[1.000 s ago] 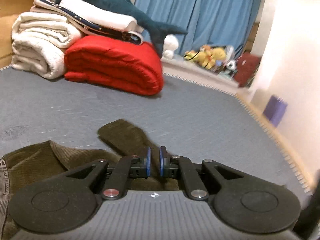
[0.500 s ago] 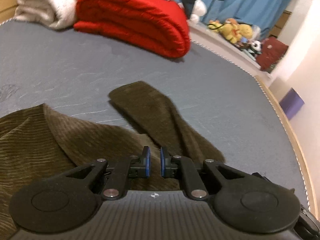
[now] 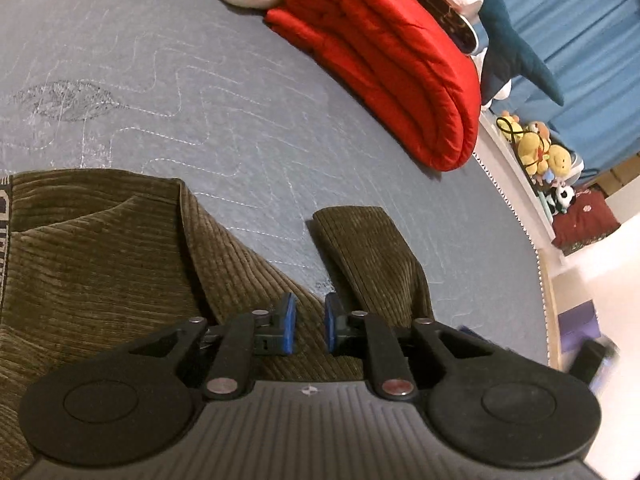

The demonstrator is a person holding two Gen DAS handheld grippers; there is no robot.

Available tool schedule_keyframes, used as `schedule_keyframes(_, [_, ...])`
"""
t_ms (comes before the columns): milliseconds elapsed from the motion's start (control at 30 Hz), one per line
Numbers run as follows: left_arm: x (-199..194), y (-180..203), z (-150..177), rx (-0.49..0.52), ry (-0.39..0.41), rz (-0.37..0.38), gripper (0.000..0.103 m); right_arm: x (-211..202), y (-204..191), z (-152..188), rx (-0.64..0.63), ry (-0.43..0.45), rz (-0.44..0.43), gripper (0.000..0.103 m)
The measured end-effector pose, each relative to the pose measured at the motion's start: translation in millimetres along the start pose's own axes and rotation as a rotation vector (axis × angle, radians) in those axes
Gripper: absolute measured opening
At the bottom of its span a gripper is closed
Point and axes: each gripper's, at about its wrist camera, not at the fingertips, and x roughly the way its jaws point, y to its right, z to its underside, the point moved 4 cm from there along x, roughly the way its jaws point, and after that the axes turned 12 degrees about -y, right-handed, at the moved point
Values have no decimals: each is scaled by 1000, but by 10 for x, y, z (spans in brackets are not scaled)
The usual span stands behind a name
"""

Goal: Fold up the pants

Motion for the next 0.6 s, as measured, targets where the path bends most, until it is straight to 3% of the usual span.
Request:
schedule_keyframes(67, [-7, -31, -24, -13, -6, 3, 21, 215, -18, -154, -14, -29, 59, 69])
schedule_keyframes(133, [2, -58, -36, -27, -8, 3, 21, 411, -43, -260, -32, -70, 57, 65])
schedule_keyframes(200, [-6, -79, -42, -35, -9, 4, 21, 553, -94, -315, -68, -110, 38, 48])
schedule_keyframes(300, [37, -50, -48, -40, -9, 7, 21, 554, -111, -326, -85, -127, -5, 11])
schedule_keyframes(333, [50, -47, -45, -43, -10, 10, 21, 491, -72, -323, -81, -114, -38, 9])
schedule_keyframes(467, [55, -47, -40, -55, -14, 20, 21, -73, 375, -266, 87, 39, -146, 8])
schedule_keyframes(533, [61, -38, -26, -55, -16, 24, 21, -531, 721, -148, 226, 166, -125, 7])
schedule_keyframes(600, [69, -19, -12, -55, -17, 28, 21, -1063, 1092, 52, 398, 331, -47, 7])
